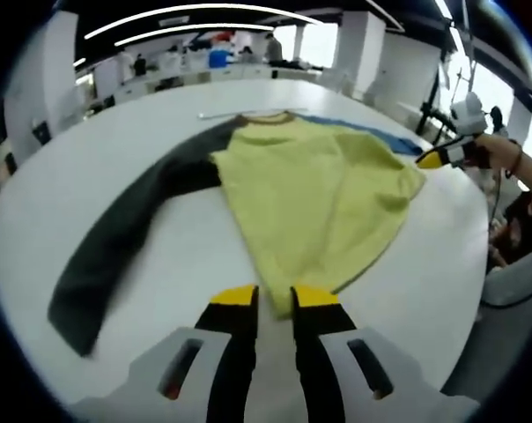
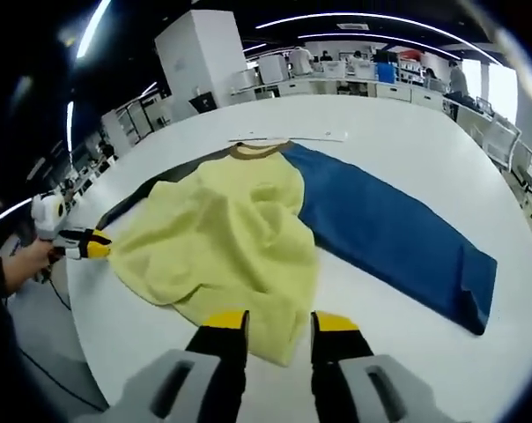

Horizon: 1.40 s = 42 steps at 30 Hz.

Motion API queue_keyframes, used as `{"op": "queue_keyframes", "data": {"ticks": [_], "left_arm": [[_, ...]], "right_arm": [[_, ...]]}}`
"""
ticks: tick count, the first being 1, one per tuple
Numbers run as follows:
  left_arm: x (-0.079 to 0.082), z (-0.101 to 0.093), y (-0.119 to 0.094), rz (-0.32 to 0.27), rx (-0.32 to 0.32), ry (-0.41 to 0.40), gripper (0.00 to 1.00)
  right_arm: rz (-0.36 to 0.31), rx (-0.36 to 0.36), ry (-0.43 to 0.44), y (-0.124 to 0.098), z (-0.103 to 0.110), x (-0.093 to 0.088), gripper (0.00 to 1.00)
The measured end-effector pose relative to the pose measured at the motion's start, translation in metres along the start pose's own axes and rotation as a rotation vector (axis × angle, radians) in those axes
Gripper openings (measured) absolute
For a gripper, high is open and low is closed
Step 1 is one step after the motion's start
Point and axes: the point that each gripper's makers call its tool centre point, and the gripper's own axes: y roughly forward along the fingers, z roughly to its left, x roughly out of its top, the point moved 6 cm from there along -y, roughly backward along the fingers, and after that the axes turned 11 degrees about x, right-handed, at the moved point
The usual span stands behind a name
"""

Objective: Fold the garment on the visible template until the final outline fits inside the template.

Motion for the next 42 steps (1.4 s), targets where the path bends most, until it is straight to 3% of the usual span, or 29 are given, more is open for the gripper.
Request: {"op": "queue_keyframes", "data": {"ticks": [8, 17, 31, 37, 42], "left_arm": [[-0.003, 0.002, 0.005, 0.010, 0.015, -0.003, 0.11], [0.000, -0.004, 0.007, 0.014, 0.027, 0.007, 0.09], [-0.002, -0.003, 0.009, 0.021, 0.025, 0.005, 0.00], [-0.003, -0.002, 0.002, 0.034, 0.017, -0.020, 0.00], [-0.003, -0.003, -0.011, 0.038, 0.017, 0.016, 0.00]], "right_arm": [[0.016, 0.015, 0.001, 0.012, -0.007, 0.002, 0.19], [0.007, 0.009, -0.001, 0.008, -0.002, 0.002, 0.03], [0.012, 0.030, -0.025, -0.005, 0.006, -0.002, 0.00], [0.007, 0.055, -0.016, -0.014, 0.014, -0.007, 0.00], [0.003, 0.070, -0.016, -0.028, 0.025, -0.017, 0.00]]}}
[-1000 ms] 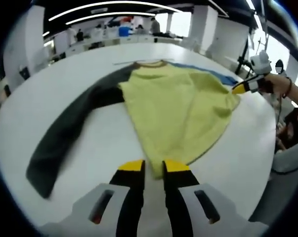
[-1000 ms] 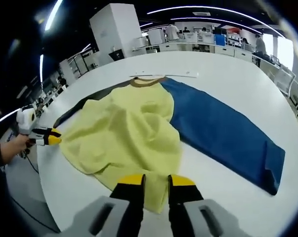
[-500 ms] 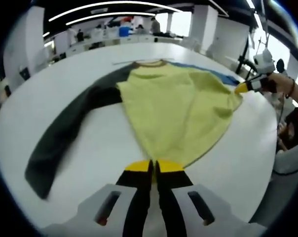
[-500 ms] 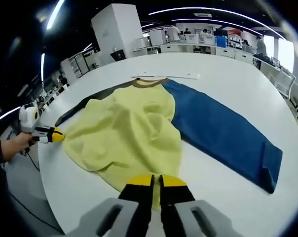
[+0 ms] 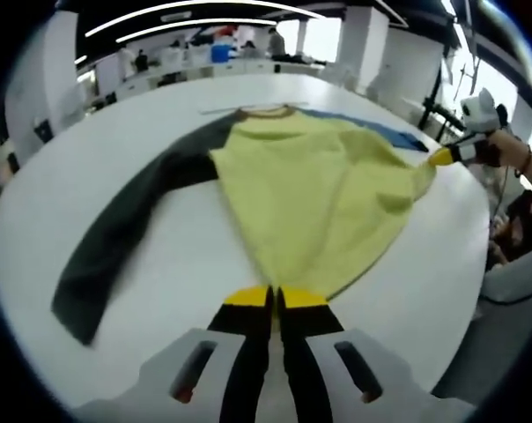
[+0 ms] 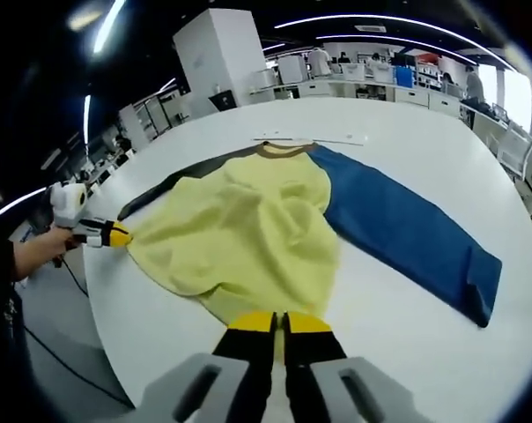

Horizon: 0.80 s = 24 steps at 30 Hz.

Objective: Fold the garment on the visible template until the final outline fits inside the template.

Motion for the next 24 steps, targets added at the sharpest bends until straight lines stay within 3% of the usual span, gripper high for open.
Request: {"op": "queue_keyframes", "data": {"ticks": [3, 10, 14, 24], "left_arm": [[0.000, 0.001, -0.007, 0.000, -0.005, -0.006, 0.00], [-0.004, 0.003, -0.019, 0.000, -0.003, -0.011, 0.00], [-0.008, 0.001, -0.027, 0.008, -0.019, -0.087, 0.00], [-0.023, -0.007, -0.045, 0.038, -0.031, -0.057, 0.00]], "right_arm": [[-0.025, 0.029, 0.024, -0.005, 0.006, -0.005, 0.00], [0.010, 0.060, -0.015, -0.014, 0.025, -0.023, 0.00], [0.030, 0.062, -0.035, -0.021, 0.034, -0.032, 0.00], [0.049, 0.057, -0.039, -0.031, 0.046, -0.056, 0.00]]}}
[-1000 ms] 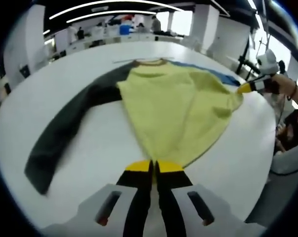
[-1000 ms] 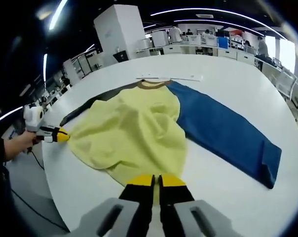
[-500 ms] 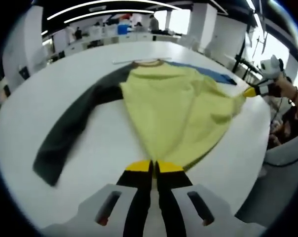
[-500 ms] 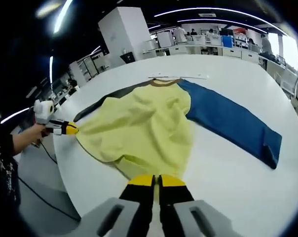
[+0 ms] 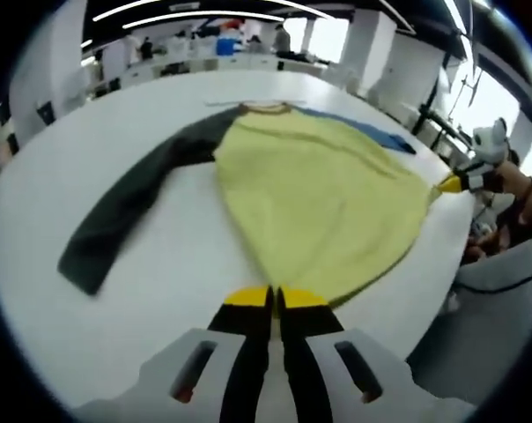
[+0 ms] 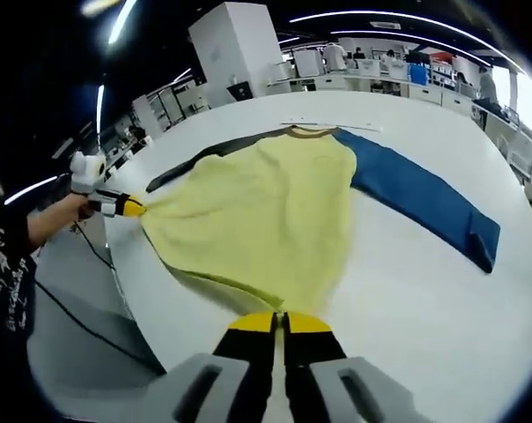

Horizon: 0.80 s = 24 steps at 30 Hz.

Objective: Fold the garment on the visible template until the final outline fits inside the template.

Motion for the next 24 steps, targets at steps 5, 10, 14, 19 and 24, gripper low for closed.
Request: {"op": "queue_keyframes", "data": {"ticks": [5, 10, 14, 19, 24], "left_arm": [[-0.007, -0.002, -0.008, 0.016, -0.004, 0.000, 0.00], [-0.015, -0.006, -0.011, 0.033, -0.012, 0.004, 0.00], [-0.019, -0.008, -0.010, 0.039, -0.015, 0.033, 0.00], [-0.022, -0.010, -0.008, 0.052, -0.010, 0.047, 0.00], [-0.026, -0.008, -0.006, 0.066, -0.012, 0.045, 0.00]], "right_arm": [[-0.005, 0.007, -0.018, -0.001, 0.003, -0.008, 0.00], [-0.010, 0.007, -0.041, -0.002, 0.007, -0.016, 0.00], [-0.001, 0.008, -0.114, 0.001, 0.002, -0.023, 0.00], [0.006, -0.001, -0.134, -0.001, 0.009, -0.031, 0.00], [0.041, -0.013, -0.144, -0.004, 0.011, -0.042, 0.00]]}}
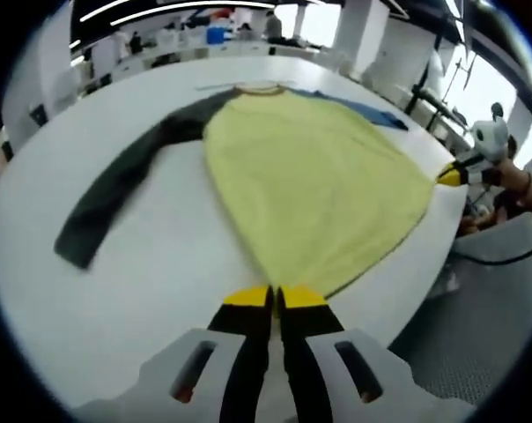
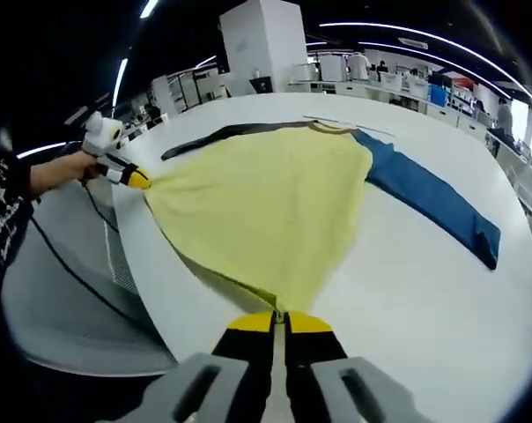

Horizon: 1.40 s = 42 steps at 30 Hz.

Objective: Fold the garment on the visible template until the final outline fits inside the template.

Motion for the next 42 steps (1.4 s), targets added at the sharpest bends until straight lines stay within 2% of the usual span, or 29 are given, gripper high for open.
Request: {"op": "queue_keyframes", "data": {"ticks": [4, 9, 12, 18, 24, 27, 33, 35, 37, 42], "left_arm": [[-0.004, -0.004, 0.001, 0.014, 0.000, 0.018, 0.00], [-0.005, -0.004, 0.001, 0.020, -0.002, 0.021, 0.00], [-0.007, -0.002, 0.002, 0.024, 0.000, 0.016, 0.01], [-0.010, -0.006, 0.002, 0.044, 0.008, 0.009, 0.01], [-0.010, -0.004, -0.003, 0.036, 0.018, 0.011, 0.05], [-0.009, -0.001, -0.005, 0.019, 0.015, -0.019, 0.13], [0.006, -0.002, -0.016, -0.083, 0.021, -0.015, 0.36], [0.012, -0.003, -0.021, -0.115, 0.024, -0.042, 0.49], [0.017, -0.004, -0.023, -0.148, 0.035, -0.019, 0.61], [0.023, 0.002, -0.027, -0.185, 0.058, 0.010, 0.70]], "right_arm": [[-0.002, -0.005, 0.028, -0.002, 0.002, -0.003, 0.00], [0.049, -0.018, 0.055, -0.007, 0.005, -0.015, 0.00], [0.048, -0.026, 0.086, -0.009, 0.002, -0.019, 0.01], [0.021, -0.042, 0.149, -0.015, 0.004, -0.014, 0.07], [-0.041, -0.071, 0.195, -0.024, -0.005, 0.000, 0.17], [-0.075, -0.096, 0.210, -0.030, -0.012, 0.008, 0.24], [-0.137, -0.146, 0.214, -0.042, -0.031, 0.028, 0.37], [-0.148, -0.165, 0.203, -0.047, -0.041, 0.035, 0.39], [-0.155, -0.178, 0.202, -0.050, -0.048, 0.041, 0.39], [-0.174, -0.224, 0.173, -0.059, -0.076, 0.057, 0.41]]}}
